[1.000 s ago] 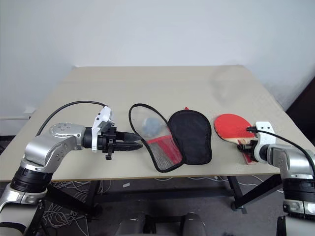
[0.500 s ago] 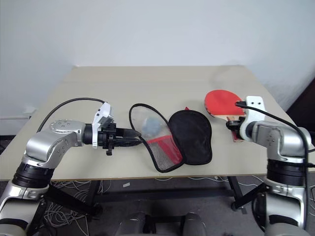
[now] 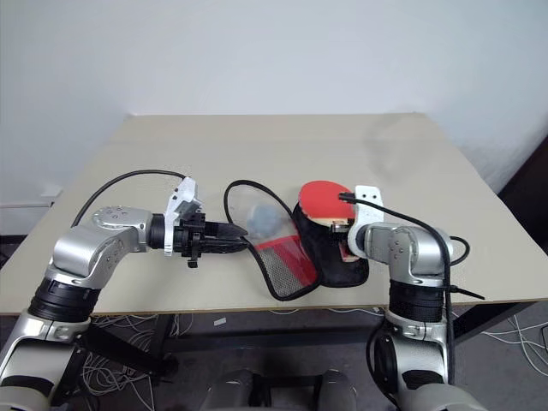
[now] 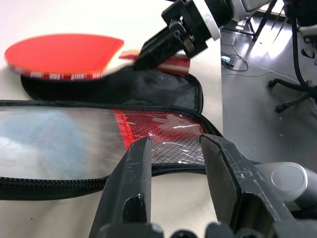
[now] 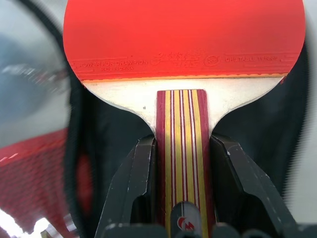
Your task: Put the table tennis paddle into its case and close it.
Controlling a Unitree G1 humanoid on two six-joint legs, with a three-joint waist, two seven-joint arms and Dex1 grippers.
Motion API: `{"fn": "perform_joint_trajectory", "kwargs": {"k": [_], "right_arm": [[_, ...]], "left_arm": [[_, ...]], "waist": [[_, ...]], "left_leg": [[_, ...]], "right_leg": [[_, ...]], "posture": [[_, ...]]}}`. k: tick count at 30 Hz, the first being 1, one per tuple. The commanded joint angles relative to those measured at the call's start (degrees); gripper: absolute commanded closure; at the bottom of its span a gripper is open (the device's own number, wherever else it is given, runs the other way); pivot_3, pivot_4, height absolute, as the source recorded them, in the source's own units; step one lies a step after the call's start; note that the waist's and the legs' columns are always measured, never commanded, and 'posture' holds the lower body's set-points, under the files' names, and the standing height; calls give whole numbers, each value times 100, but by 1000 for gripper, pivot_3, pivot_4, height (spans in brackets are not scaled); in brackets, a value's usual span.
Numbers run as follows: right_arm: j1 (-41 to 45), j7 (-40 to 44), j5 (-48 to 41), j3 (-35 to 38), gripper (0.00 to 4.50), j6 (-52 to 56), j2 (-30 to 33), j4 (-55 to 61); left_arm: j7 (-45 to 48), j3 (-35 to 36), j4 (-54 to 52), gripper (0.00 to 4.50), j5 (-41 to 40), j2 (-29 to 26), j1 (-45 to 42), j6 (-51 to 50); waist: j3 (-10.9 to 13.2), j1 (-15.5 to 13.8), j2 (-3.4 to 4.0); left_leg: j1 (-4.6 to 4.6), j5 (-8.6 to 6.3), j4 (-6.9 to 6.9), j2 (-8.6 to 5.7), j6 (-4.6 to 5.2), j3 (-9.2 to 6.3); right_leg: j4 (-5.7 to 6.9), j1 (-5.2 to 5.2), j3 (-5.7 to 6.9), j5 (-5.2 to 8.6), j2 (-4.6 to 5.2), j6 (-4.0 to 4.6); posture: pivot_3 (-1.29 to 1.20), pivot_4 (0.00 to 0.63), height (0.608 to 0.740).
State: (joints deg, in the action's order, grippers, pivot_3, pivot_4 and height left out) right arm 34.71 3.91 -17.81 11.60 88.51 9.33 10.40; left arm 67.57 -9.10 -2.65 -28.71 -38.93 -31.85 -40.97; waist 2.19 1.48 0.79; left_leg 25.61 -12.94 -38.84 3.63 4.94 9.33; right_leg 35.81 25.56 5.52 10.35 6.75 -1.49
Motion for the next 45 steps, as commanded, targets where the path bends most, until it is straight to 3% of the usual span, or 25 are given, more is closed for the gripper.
{"fn": "perform_joint_trajectory", "kwargs": {"k": [1, 17, 34, 43, 45], "right_arm": [[-51, -70, 96, -14, 3347, 50, -3, 403], [-270, -4, 225, -30, 3347, -151, 185, 422], [-300, -89, 429, -322, 3347, -555, -219, 2], [-331, 70, 433, -563, 269, -693, -81, 162], [-298, 241, 315, -599, 16, -731, 14, 363]], "left_arm": [[36, 53, -29, 2838, 37, -2, -181, 96], [42, 39, -30, 2838, 74, 0, -169, 75], [82, 15, -59, 2838, 90, 12, -233, 19], [55, 18, -104, 2838, 77, 22, -203, -13], [58, 34, -90, 2838, 64, 22, -214, -28]], "waist": [[0, 1, 0], [-1, 130, -1], [-2, 169, -2], [-2, 169, -3], [-2, 169, -3]], "left_leg": [[0, 0, 1, 0, -1, 0], [-4, 18, 35, -7, -29, 78], [-5, 20, 39, -7, -33, 86], [-5, 21, 41, -6, -35, 87], [-5, 21, 41, -7, -35, 88]], "right_leg": [[0, 0, 0, 0, 0, 0], [0, 22, -7, -4, -5, 6], [0, 26, -13, -6, -13, 9], [0, 28, -14, -7, -14, 9], [0, 29, -14, -7, -14, 9]], "posture": [[0, 0, 724], [0, 0, 724], [0, 0, 724], [0, 0, 724], [0, 0, 724]]}}
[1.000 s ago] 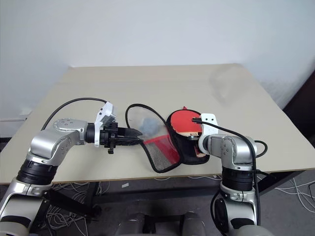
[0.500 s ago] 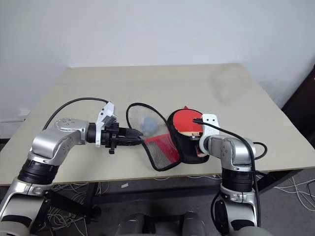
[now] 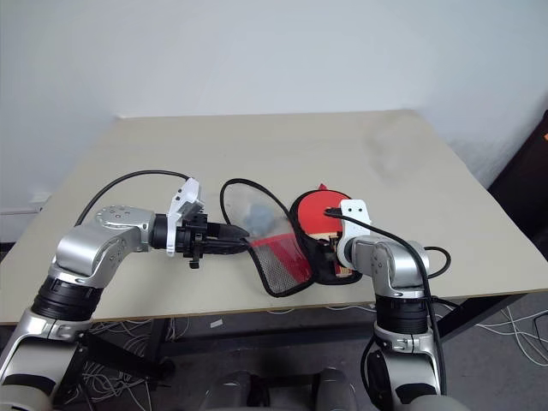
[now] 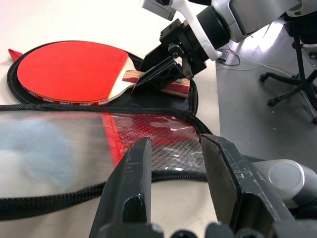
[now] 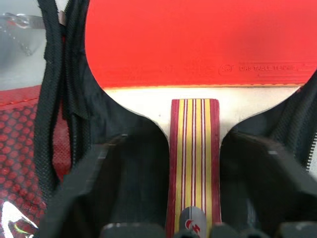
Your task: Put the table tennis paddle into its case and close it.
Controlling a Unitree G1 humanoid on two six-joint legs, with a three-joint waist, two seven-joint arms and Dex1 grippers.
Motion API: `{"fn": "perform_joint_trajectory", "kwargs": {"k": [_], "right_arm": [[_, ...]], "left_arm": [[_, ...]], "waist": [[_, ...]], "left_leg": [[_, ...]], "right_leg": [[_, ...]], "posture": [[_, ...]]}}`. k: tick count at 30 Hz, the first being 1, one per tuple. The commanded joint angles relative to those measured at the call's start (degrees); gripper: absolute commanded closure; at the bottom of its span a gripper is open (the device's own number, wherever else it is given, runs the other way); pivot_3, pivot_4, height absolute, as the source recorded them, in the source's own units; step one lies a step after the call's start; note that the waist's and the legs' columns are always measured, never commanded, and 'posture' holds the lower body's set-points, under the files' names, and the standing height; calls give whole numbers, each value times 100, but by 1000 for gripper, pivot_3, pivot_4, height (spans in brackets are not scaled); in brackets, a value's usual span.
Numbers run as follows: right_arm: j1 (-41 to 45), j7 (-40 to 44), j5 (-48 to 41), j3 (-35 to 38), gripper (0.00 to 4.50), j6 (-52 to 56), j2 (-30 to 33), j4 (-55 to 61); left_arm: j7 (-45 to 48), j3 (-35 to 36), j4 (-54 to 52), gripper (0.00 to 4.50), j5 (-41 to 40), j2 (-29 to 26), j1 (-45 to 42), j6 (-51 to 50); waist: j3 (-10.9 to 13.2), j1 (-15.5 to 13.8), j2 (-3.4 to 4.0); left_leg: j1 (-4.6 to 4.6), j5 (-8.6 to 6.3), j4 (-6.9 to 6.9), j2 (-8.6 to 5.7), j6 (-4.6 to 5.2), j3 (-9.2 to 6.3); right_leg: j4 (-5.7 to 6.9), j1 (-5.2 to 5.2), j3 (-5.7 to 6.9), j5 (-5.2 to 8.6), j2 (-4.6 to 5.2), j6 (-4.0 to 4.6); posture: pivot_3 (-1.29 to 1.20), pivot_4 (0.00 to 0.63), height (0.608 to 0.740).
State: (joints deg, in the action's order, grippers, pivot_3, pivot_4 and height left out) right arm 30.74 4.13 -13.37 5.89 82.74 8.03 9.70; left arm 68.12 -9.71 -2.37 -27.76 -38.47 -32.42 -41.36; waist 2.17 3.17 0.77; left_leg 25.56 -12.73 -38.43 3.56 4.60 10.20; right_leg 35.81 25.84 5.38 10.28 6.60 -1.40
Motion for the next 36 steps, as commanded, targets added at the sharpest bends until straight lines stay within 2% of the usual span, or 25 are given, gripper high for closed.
{"fn": "perform_joint_trajectory", "kwargs": {"k": [1, 8, 13, 20, 23, 26, 32, 36], "right_arm": [[113, 302, -172, -40, 16, -226, 193, 550], [318, 916, -552, 253, 16, -806, 520, 1097], [312, 1091, -650, 217, 16, -899, 765, 1083], [395, 887, -470, 460, 16, -1356, 884, 605], [492, 860, -428, 537, 0, -1603, 968, 366], [581, 813, -387, 577, 0, -1824, 1023, 134], [692, 748, -419, 704, 0, -2208, 1073, -102], [734, 712, -489, 882, 0, -2426, 1065, -111]], "left_arm": [[3, 106, -116, 2838, -40, -24, -163, -2], [-11, 267, -107, 2838, -166, -58, -187, -137], [-8, 387, -147, 2838, -147, -191, -100, -181], [152, 636, -249, 2838, -283, -794, 209, -466], [267, 706, -250, 3435, -361, -1004, 294, -463], [163, 642, -133, 4481, -231, -994, 245, -366], [52, 175, 245, 4481, 232, -789, 208, -71], [42, -300, 701, 4481, 608, -391, 66, 182]], "waist": [[0, 0, 0], [0, -3, -1], [-1, -2, -3], [-1, -2, -3], [-1, -15, -3], [-1, -13, -3], [-1, -12, -4], [-2, -20, -4]], "left_leg": [[0, 0, 0, 0, 0, 0], [-1, 0, 0, -1, 0, -1], [-2, 0, -1, -2, 0, -1], [-2, 0, -1, -1, 0, -1], [-2, 0, -1, -1, 0, 0], [-2, 0, 0, 3, 0, -1], [-3, 1, 2, -1, -1, 1], [-4, 1, 0, -2, -1, 3]], "right_leg": [[0, 0, 0, 0, 0, 0], [0, 1, -2, 0, -3, 0], [-1, 0, -2, 0, -4, 0], [-1, 1, -4, 0, -7, 0], [-1, 1, -4, 0, -5, 1], [-1, 0, -3, 1, -1, 2], [-1, 1, -4, 0, -7, 1], [-1, -1, -3, -1, -7, 1]], "posture": [[0, 0, 724], [0, 0, 724], [0, 0, 724], [0, 0, 724], [0, 0, 724], [0, 0, 724], [0, 0, 724], [0, 0, 724]]}}
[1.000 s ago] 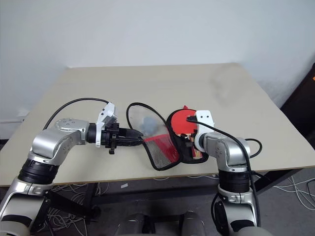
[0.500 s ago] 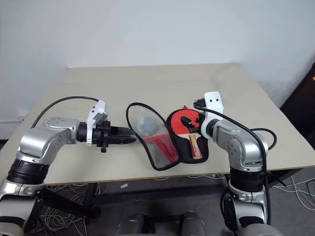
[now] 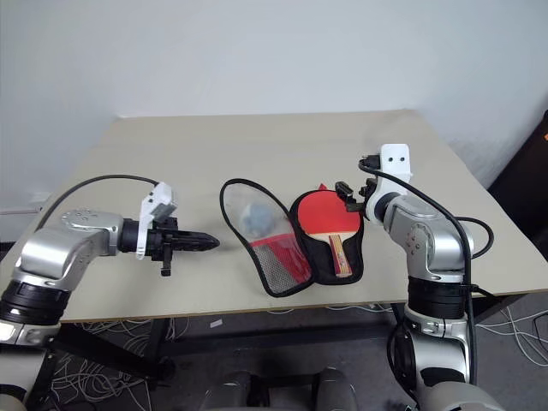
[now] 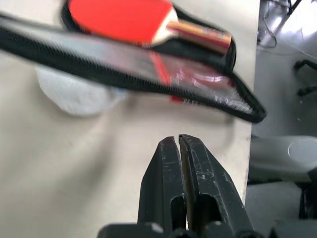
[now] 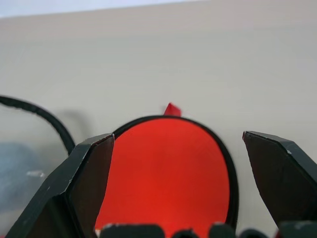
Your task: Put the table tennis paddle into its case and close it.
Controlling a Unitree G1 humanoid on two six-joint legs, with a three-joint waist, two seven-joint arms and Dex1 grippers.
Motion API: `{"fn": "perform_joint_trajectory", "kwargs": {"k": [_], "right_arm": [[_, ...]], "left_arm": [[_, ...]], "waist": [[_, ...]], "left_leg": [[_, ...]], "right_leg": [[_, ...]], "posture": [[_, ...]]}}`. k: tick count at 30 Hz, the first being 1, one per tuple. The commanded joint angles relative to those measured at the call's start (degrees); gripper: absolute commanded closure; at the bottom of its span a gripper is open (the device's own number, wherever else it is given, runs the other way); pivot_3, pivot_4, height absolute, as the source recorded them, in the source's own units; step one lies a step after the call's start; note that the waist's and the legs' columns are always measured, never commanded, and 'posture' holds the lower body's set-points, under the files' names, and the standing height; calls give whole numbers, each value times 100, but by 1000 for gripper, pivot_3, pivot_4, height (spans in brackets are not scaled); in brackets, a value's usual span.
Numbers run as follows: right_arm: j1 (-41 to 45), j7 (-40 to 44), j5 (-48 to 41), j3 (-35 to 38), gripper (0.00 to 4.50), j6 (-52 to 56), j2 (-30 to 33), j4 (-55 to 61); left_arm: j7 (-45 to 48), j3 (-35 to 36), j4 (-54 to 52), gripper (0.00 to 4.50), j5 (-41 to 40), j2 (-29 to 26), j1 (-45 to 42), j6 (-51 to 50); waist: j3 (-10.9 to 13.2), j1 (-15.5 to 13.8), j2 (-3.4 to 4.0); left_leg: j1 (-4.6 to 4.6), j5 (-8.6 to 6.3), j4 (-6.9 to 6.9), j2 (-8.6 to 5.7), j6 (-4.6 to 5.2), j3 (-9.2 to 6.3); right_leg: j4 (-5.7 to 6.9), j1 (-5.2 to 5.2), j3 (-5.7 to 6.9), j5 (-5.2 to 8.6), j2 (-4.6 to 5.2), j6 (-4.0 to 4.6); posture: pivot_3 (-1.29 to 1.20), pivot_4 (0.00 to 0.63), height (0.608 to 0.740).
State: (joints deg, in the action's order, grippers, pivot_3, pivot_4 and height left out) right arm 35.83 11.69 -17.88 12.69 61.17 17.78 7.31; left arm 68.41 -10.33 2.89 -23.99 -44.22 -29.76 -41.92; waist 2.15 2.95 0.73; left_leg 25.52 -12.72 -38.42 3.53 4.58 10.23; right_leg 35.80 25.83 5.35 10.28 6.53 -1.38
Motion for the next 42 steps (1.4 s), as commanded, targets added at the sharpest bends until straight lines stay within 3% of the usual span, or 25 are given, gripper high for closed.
{"fn": "perform_joint_trajectory", "kwargs": {"k": [1, 12, 17, 21, 25, 29, 32, 39, 42], "right_arm": [[230, -53, -55, 242, 0, -314, 92, 137], [221, -351, -165, 707, 0, -665, -34, 290], [659, -991, -447, 1589, 0, -1137, -298, 110], [734, -1196, -481, 1759, 0, -1269, -280, -4], [624, -1302, -444, 1632, 0, -1257, -301, -76], [430, -1322, -422, 1457, 0, -1310, -352, -36], [352, -1336, -456, 1416, 0, -1334, -366, -26], [341, -1339, -479, 1381, 0, -1424, -317, -138], [366, -1334, -476, 1355, 0, -1476, -310, -217]], "left_arm": [[11, -318, 295, 4481, 314, 297, -248, 316], [-233, -290, 1724, 4481, 389, 2075, -1367, 748], [-749, -148, 2721, 4481, 488, 3021, -1936, 965], [-1400, -211, 3572, 4481, 883, 3716, -2171, 1432], [-1329, -323, 3793, 4481, 1096, 3914, -2199, 1446], [-770, -320, 3124, 4481, 925, 3653, -1942, 1160], [-494, -128, 2581, 3979, 599, 3372, -1730, 635], [-756, 245, 1411, 1658, -156, 3011, -1293, -1240], [-1095, 327, 1327, 1658, -221, 3084, -1191, -1720]], "waist": [[0, 3, 0], [-1, -19, -1], [0, -23, 0], [-1, -21, -1], [-1, 2, 0], [-1, 16, 1], [-2, 17, 3], [-1, -25, 4], [-2, -24, 5]], "left_leg": [[0, 0, -1, 1, 0, 1], [1, 0, -16, 2, 3, -6], [2, 0, -27, 2, 6, -19], [-3, -1, -29, 4, 10, -27], [-4, -2, -30, 7, 13, -28], [-3, 5, -30, 14, 26, -30], [-4, 4, -31, 15, 25, -47], [1, 3, -46, 10, 33, -108], [0, 0, -47, 8, 28, -113]], "right_leg": [[0, 0, 0, -1, -1, 0], [-2, -8, -1, -3, -8, 2], [-3, -18, -1, -3, -16, 1], [-7, -27, -1, -3, -23, 1], [-7, -26, -5, -3, -28, 2], [-4, -23, -8, -3, -35, 4], [-3, -21, -14, -9, -36, 14], [-4, -34, -3, -2, -37, 3], [-5, -40, 2, -2, -37, 3]], "posture": [[0, 0, 724], [0, 0, 724], [0, 0, 724], [0, 0, 724], [0, 0, 724], [0, 0, 724], [0, 0, 724], [0, 0, 724], [0, 0, 724]]}}
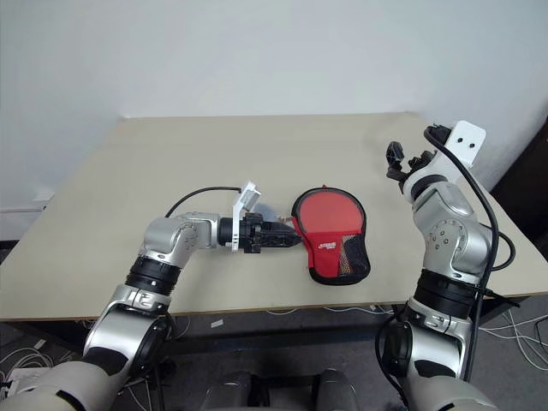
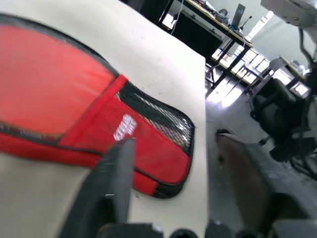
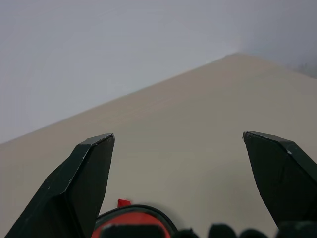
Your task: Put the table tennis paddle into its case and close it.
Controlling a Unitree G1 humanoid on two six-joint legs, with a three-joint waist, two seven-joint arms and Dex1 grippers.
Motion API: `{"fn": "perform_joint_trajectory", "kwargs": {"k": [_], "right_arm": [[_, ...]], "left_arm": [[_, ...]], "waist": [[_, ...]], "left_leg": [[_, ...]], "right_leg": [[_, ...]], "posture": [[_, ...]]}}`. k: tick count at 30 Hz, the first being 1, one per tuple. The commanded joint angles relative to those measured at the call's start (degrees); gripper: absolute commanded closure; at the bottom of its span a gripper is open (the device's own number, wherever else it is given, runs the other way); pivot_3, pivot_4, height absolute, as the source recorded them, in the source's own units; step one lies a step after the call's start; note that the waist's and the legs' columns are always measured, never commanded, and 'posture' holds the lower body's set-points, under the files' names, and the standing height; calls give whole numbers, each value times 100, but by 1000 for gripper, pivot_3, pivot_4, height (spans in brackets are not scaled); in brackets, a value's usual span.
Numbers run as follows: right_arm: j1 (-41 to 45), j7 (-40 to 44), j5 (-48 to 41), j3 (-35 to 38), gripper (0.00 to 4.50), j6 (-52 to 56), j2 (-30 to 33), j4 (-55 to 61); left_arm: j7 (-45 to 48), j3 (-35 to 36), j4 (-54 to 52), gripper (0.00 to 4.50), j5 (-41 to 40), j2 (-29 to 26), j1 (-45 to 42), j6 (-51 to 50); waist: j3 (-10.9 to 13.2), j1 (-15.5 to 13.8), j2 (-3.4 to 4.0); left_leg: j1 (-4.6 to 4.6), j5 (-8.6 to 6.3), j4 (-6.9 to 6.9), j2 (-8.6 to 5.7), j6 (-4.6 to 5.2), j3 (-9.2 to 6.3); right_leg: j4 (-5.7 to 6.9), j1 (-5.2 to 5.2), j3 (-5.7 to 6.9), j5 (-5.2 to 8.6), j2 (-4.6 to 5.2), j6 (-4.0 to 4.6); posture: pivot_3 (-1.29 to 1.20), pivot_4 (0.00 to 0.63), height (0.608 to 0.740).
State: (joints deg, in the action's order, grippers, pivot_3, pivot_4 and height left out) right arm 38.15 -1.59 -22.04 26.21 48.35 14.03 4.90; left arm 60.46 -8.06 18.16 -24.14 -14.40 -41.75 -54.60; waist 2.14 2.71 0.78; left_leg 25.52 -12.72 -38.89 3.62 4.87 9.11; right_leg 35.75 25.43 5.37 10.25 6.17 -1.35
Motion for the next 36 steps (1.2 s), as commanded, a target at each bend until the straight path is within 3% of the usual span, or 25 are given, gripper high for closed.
{"fn": "perform_joint_trajectory", "kwargs": {"k": [1, 5, 17, 24, 35, 36], "right_arm": [[141, -6, -56, -11, 0, -213, 61, -4], [163, -6, -59, -65, 0, -256, 53, -76], [41, -107, -65, -45, 0, -263, 53, 16], [-13, -154, -71, -41, 0, -278, 60, 49], [-31, -167, -39, -46, 0, -314, 93, 12], [-30, -170, -36, -46, 0, -318, 91, 4]], "left_arm": [[-441, 142, -168, 1658, -220, 174, 5, -570], [-1049, 345, 47, 1658, -279, 516, -147, -1041], [-2481, 767, 1459, 1658, -51, 1312, -721, -1005], [-3199, 1647, 2685, 1658, -266, 1913, -1303, -746], [-3487, 2220, 3308, 1658, -345, 2216, -1486, -679], [-3543, 2284, 3297, 1828, -355, 2213, -1481, -661]], "waist": [[0, -1, 0], [0, 1, 0], [0, -2, 0], [0, 0, 0], [-1, -6, 0], [-1, -6, 0]], "left_leg": [[0, 0, 0, 0, 0, 0], [0, 2, -2, 0, 2, -1], [0, 0, -3, 0, 0, -3], [0, 0, -3, -1, 4, -6], [0, -5, -8, -4, 13, -13], [0, -6, -8, -4, 13, -13]], "right_leg": [[1, 0, 1, 0, 0, 0], [1, -1, 2, 0, 0, 0], [0, -3, 3, 0, -2, 0], [-1, -3, 4, 0, -2, 0], [-1, -10, 10, 0, -1, 0], [-1, -10, 10, 0, -1, 0]], "posture": [[0, 0, 724], [0, 0, 724], [0, 0, 724], [0, 0, 724], [0, 0, 724], [0, 0, 724]]}}
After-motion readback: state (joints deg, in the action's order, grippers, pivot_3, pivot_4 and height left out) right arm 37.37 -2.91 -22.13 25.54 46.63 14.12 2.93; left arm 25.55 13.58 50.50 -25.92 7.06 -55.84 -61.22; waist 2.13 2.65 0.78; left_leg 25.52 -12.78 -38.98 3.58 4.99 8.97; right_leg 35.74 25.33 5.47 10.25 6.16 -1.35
